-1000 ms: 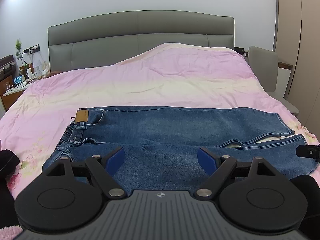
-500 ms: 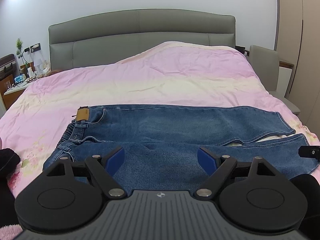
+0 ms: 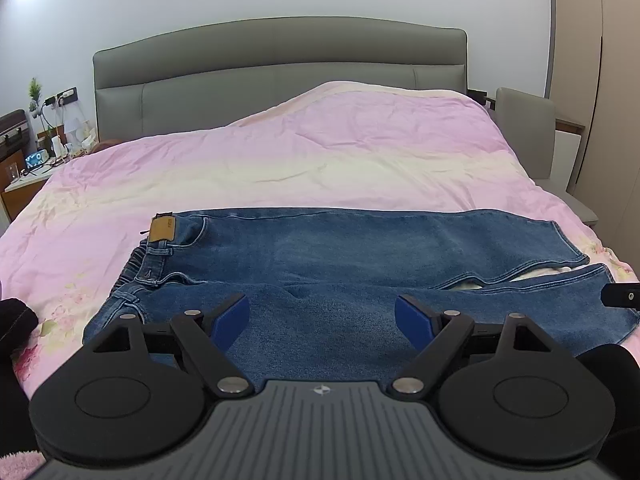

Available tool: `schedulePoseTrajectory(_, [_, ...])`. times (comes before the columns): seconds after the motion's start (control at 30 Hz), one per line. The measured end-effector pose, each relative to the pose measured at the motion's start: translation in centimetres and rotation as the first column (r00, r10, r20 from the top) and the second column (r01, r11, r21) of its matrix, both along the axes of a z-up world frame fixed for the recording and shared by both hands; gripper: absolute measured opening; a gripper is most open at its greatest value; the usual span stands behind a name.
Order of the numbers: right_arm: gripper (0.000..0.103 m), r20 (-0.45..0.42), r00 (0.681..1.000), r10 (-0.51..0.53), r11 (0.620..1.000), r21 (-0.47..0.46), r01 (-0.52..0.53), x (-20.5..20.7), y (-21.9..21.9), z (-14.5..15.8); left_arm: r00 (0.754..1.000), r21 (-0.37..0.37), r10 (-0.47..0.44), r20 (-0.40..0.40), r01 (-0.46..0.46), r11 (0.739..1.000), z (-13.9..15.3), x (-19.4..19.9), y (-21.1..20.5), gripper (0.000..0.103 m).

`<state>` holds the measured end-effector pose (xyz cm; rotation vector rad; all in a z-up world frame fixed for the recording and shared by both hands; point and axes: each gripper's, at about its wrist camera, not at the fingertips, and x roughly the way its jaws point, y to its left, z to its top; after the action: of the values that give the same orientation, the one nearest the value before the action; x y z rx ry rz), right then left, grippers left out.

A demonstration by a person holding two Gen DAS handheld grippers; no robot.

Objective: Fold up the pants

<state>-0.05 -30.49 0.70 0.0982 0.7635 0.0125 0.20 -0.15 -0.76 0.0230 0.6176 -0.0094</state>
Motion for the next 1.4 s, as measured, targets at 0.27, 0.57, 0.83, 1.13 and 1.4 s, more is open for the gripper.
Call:
schedulePoseTrajectory(0.27, [0.098, 0.001, 1.000, -0.003, 1.000, -0.002, 0.003, 0.08, 0.00, 0.12, 1.000, 0.008, -0.004, -0.005, 0.004, 1.000, -0.18, 0.13, -0.46, 0.097])
schedulePoseTrajectory(0.57, [0.098, 0.000, 1.000, -0.007, 1.000, 0.001, 0.007, 0.00, -0.01, 0.23, 1.000, 0.009, -0.006, -0.005, 0.006, 1.000, -0.23, 0.10, -0.42, 0.097])
schedulePoseTrajectory(0.83, [0.098, -0.005, 1.000, -0.011, 1.000, 0.001, 0.011, 0.05, 0.10, 0.38, 1.000, 0.016, -0.006, -0.005, 0.006, 1.000, -0.22, 0.01, -0.61, 0.097])
schedulePoseTrajectory(1.13, [0.098, -0.010, 1.000, -0.011, 1.000, -0.004, 0.011, 0.17, 0.13, 0.64, 1.000, 0.031, -0.009, -0.003, 0.009, 0.999, -0.12, -0.06, -0.68, 0.097])
schedulePoseTrajectory(1.4, [0.098, -0.017, 1.000, -0.011, 1.000, -0.009, 0.010, 0.34, 0.24, 0.58, 1.000, 0.032, -0.011, -0.014, 0.011, 0.999, -0.24, 0.04, -0.42, 0.097])
